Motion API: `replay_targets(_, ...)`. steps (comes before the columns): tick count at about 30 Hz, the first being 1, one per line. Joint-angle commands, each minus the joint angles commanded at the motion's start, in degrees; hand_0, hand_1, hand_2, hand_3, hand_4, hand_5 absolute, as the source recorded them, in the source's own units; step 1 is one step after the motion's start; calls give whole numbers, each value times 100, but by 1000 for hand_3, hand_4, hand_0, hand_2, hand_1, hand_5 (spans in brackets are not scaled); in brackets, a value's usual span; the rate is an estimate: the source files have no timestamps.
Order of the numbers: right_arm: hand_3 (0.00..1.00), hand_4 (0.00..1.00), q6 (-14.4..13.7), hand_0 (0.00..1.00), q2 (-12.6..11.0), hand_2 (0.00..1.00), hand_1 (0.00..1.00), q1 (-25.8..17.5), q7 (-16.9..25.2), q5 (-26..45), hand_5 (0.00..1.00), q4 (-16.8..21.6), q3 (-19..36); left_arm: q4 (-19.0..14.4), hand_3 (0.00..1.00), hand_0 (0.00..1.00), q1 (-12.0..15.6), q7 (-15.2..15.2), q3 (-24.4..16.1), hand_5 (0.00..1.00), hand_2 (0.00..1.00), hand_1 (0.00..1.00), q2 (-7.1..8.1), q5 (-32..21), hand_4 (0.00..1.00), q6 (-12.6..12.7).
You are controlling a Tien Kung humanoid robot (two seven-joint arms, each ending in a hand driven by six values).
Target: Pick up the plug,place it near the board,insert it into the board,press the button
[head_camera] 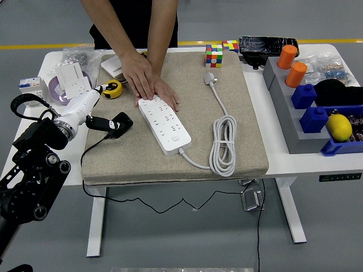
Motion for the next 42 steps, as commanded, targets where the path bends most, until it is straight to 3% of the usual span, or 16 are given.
replay_targets(2,846,998,-1,956,-1,840,907,5,1,-4,898,1,3,125,993,894,-39,-1,51,175,941,962,-12,-91,998,79)
replay_targets(3,846,998,-2,955,-2,839,907,8,2,-8,904,3,7,201,852,879,-59,-4,76,240,848,928,-23,-201,998,122)
replay_targets(8,846,998,-12,955,-10,839,907,14,-4,-17,904,5,0,583,852,879,-159,5,165,240,848,928,-89,-878,998,190)
replay_targets(9,846,998,-15,954,-12,838,904,11,-7,-16,907,4,-4,620,815,863,-169,3,180,321,808,870,-97,-967,998,192)
replay_targets(15,844,998,-21,953,-18,837,905,0,-12,2,916,-7,-29,789,828,854,-211,-3,220,339,802,874,-156,-1453,998,107)
replay_targets(26,844,998,-16,953,-28,836,904,9,-1,13,917,-5,-25,1364,812,852,-443,-106,276,368,803,875,-282,-1219,998,448)
replay_targets(28,844,998,-15,952,-30,835,904,7,0,24,920,-8,-26,1439,759,839,-484,-125,287,356,756,848,-294,-1027,998,531)
replay_targets(33,844,998,-10,952,-31,835,904,12,-1,31,920,-13,-15,1534,759,839,-539,-154,341,356,756,848,-305,-401,998,672)
replay_targets(34,843,998,-10,952,-30,835,903,13,-1,34,921,-14,-14,1546,646,803,-543,-161,349,311,625,769,-307,-362,998,690)
replay_targets(39,843,998,-14,952,-30,835,903,19,-3,26,921,-11,0,1657,646,803,-569,-182,406,311,625,769,-334,-330,998,740)
replay_targets(40,842,998,-15,952,-30,835,903,20,-2,26,925,-10,3,1675,569,752,-571,-184,408,299,559,719,-340,-331,998,747)
replay_targets(42,842,998,-15,952,-29,835,903,21,-2,25,925,-10,4,1704,569,752,-574,-187,410,299,559,719,-349,-320,998,758)
